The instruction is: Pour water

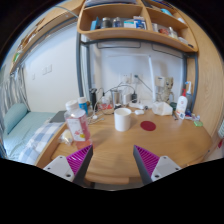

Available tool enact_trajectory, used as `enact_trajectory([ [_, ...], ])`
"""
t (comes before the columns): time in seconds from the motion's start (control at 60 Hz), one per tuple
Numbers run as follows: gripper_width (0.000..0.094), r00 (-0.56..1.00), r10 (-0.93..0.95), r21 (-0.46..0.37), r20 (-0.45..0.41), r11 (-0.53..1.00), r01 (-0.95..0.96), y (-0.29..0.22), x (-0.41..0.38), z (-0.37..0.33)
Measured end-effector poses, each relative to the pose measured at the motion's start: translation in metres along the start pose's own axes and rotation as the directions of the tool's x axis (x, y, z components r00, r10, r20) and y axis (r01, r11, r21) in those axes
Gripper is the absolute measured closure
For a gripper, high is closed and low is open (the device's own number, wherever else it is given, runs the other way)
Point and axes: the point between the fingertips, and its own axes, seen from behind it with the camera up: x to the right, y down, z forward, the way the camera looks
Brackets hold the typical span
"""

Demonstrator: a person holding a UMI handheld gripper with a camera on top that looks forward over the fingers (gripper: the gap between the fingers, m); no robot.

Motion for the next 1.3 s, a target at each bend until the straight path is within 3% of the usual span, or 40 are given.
enact_trajectory([
  [0.133,0.0091,0.994,-0.051,-0.002,0.100,0.999,0.051,0.013,-0.031,0.042],
  [0.3,0.0088,0.987,-0.070,0.012,0.145,0.998,0.069,0.002,-0.043,0.083],
  [0.717,0.0111,0.991,-0.062,0.081,0.115,0.995,0.053,-0.034,-0.032,0.161],
  [0.8,0.0162,0.993,-0.080,0.109,0.087,0.992,0.070,-0.040,-0.039,0.152],
  [0.867,0.0306,0.992,-0.090,0.162,0.089,0.984,0.075,-0.055,-0.046,0.150],
  [1.117,0.0446,0.989,-0.106,0.198,0.102,0.977,0.084,-0.067,-0.058,0.160],
  [1.3,0.0457,0.988,-0.104,0.217,0.110,0.973,0.079,-0.070,-0.065,0.159],
])
